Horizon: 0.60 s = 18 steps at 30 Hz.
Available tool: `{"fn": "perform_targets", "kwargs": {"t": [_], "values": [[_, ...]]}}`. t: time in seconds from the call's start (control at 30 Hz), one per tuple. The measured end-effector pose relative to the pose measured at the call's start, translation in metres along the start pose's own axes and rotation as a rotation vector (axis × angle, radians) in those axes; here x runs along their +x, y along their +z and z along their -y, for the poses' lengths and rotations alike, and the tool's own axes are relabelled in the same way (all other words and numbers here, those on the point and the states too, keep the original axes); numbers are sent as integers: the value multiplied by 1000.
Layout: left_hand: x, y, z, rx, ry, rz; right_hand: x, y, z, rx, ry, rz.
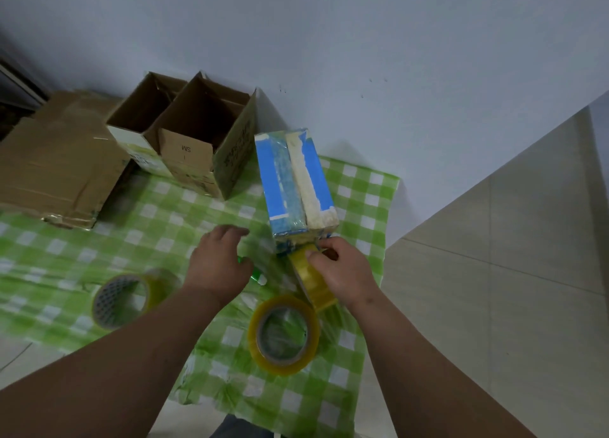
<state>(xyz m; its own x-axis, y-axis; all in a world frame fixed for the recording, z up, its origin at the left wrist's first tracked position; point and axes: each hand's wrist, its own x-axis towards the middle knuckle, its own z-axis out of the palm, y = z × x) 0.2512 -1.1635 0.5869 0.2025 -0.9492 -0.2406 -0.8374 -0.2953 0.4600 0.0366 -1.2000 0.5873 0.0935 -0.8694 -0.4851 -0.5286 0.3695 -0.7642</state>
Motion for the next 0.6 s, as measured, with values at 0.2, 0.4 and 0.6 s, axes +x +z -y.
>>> {"fn": "perform_targets", "kwargs": {"t": [0.2,0.4,0.6], "values": [[2,25,23,386,-12,262,1,3,-7,37,-38,-54],[1,35,28,644,89,218,-1,3,-18,101,-70,-87],[-5,34,28,663,93,162,-3,2,-16,74,-82,-63]]}}
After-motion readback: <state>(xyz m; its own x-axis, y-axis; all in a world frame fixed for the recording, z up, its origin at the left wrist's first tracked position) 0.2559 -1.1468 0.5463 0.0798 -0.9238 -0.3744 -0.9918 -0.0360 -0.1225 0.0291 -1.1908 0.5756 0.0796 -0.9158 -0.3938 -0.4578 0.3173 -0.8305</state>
